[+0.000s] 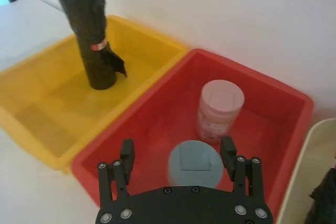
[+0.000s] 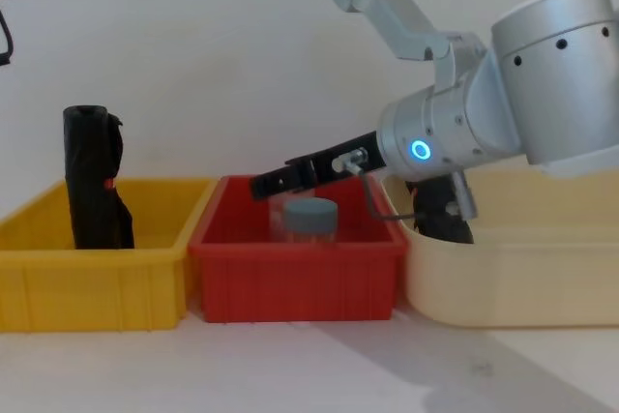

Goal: Pick up the garbage bag with the one hand and transfer it to the other hand.

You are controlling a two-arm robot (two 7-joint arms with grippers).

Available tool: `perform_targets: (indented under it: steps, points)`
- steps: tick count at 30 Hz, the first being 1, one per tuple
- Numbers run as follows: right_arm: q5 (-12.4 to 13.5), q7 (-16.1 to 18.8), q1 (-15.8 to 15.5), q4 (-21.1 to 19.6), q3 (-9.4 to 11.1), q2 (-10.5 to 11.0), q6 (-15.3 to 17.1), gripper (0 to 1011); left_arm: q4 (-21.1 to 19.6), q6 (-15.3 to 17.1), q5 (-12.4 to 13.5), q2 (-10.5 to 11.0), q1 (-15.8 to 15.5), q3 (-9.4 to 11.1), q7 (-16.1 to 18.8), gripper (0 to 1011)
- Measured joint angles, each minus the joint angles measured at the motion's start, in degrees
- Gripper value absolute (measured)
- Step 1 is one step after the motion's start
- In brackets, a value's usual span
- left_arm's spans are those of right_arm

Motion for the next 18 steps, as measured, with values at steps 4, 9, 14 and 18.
perform_targets:
  steps: [4, 9, 14, 18]
  points:
    - [-0.4, -0.1, 0.4, 1.4, 0.2, 0.1, -0.5, 1001, 0.0, 0.0, 0.0, 0.0, 0.0, 0.0, 0.0, 1002]
    - [-0.9, -0.1, 0.7, 2.5, 0.4, 0.3, -0.9, 1000, 0.0, 0.0, 0.0, 0.0, 0.0, 0.0, 0.0, 1002]
    - [-1.3, 0.3, 0.7, 3.0, 0.4, 0.8, -0.9, 1000, 0.0, 0.0, 0.0, 0.0, 0.0, 0.0, 0.0, 1002]
    - [-1.5, 0.9, 0.4, 3.0, 0.2, 1.1, -0.7, 1001, 0.0, 0.0, 0.0, 0.0, 0.0, 0.0, 0.0, 1002]
